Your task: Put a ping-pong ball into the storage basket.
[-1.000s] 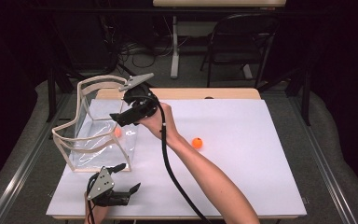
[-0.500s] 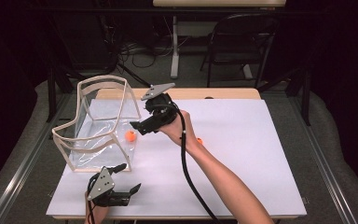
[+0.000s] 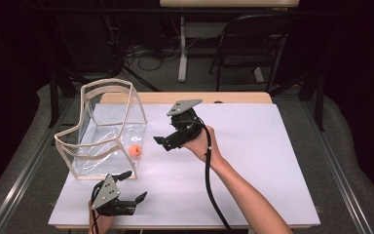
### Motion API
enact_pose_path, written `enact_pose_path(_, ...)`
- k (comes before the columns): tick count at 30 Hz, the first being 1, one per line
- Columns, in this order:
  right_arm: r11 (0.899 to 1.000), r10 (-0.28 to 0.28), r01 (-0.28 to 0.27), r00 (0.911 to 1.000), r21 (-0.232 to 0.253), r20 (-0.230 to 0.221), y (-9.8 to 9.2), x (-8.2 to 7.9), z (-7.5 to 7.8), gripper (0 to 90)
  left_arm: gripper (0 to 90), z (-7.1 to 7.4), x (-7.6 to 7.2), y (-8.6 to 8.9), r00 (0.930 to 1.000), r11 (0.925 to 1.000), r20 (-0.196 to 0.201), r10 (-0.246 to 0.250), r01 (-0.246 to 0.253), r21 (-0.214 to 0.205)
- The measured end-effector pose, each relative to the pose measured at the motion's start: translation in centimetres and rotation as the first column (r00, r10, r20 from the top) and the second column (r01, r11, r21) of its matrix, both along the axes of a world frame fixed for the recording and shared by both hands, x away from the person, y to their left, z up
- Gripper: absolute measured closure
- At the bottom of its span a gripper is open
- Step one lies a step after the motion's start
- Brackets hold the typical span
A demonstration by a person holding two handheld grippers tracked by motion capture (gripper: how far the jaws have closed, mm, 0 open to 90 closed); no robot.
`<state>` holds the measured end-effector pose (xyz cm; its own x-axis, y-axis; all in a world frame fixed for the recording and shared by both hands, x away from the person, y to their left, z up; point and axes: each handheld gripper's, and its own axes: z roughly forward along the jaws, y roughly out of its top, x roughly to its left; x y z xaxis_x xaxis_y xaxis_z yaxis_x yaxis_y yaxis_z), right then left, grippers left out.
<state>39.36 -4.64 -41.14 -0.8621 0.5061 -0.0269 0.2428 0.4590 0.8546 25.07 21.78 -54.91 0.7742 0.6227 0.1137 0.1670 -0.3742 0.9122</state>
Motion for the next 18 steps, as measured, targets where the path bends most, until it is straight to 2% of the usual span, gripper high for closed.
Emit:
enact_pose_path(6, 1.0, -0.019, 0.019, 0.9997, 0.004, -0.018, -1.9, -0.5, -1.1, 1.2, 15.7, 0.0, 0.0, 0.0, 1.0, 1.0, -0.002, 0.003, -0.003, 0.0)
enact_pose_path(11, 0.999, -0.032, 0.031, 0.9995, -0.024, -0.006, -3.0, -1.0, -2.2, 1.5, 15.8, 0.0, 0.0, 0.0, 1.0, 1.0, -0.003, 0.0, 0.0, 0.003)
enact_pose_path(18, 0.998, -0.054, 0.053, 0.9984, -0.023, -0.015, -4.6, -1.6, -3.4, 0.6, 15.7, 0.0, 0.0, 0.0, 1.0, 1.0, -0.001, 0.002, -0.002, 0.004)
